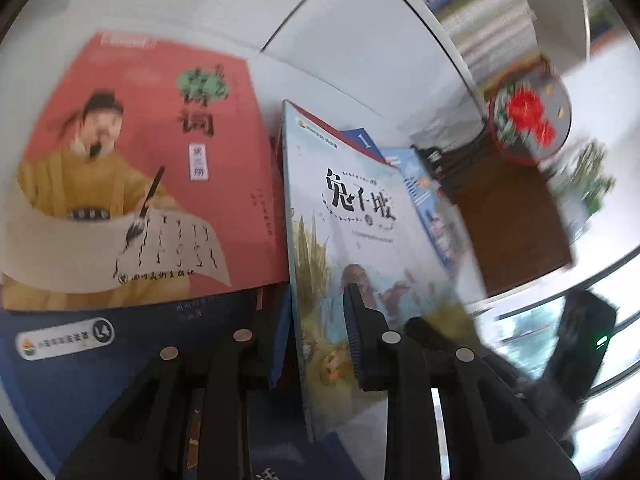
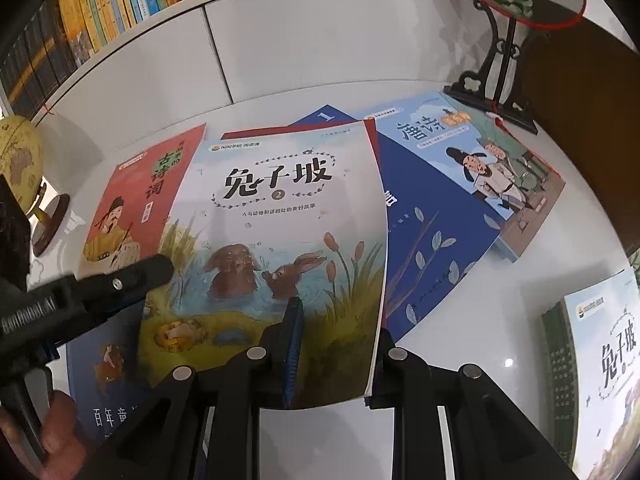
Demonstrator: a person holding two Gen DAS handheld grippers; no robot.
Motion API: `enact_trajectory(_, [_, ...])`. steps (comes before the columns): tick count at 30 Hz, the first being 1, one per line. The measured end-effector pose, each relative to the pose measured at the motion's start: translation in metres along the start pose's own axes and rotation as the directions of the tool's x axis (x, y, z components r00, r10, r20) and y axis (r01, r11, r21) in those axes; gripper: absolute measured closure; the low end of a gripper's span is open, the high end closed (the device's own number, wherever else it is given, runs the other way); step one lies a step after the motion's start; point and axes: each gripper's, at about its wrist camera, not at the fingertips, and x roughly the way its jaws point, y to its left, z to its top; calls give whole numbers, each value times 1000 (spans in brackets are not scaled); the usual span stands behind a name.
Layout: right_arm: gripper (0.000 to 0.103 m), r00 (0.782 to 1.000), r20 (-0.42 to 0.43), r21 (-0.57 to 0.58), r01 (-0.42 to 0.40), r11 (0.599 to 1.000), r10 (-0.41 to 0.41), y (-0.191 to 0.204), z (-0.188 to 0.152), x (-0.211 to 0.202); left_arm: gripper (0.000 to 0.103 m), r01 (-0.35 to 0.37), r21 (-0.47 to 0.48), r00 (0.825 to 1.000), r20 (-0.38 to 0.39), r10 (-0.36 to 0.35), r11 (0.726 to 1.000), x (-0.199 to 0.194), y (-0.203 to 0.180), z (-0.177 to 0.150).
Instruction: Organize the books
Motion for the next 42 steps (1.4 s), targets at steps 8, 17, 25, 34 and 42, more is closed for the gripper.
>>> enact_trajectory(8, [82, 995, 95, -79, 49, 996, -42, 19, -2, -19, 81, -63, 125, 997, 49, 57, 990, -4, -21, -6])
enact_trajectory(17, [82, 969, 209, -237, 178, 955, -129, 40, -11, -54, 81, -3, 149, 998, 60, -6, 989, -8, -36, -20])
enact_trajectory(25, [82, 967, 211, -230, 190, 955, -142, 26, -28, -74, 81, 24, 175, 995, 95, -41, 984, -23, -56, -29])
enact_trajectory(34, [82, 974, 153, -161, 189, 969, -165, -5, -34, -76, 81, 47, 187, 998, 33, -54, 981, -8, -64, -38])
enact_trajectory(42, [79, 997, 4, 46, -72, 996, 72, -60, -47, -39, 82, 62, 151, 996, -67, -52, 987, 17, -40, -44])
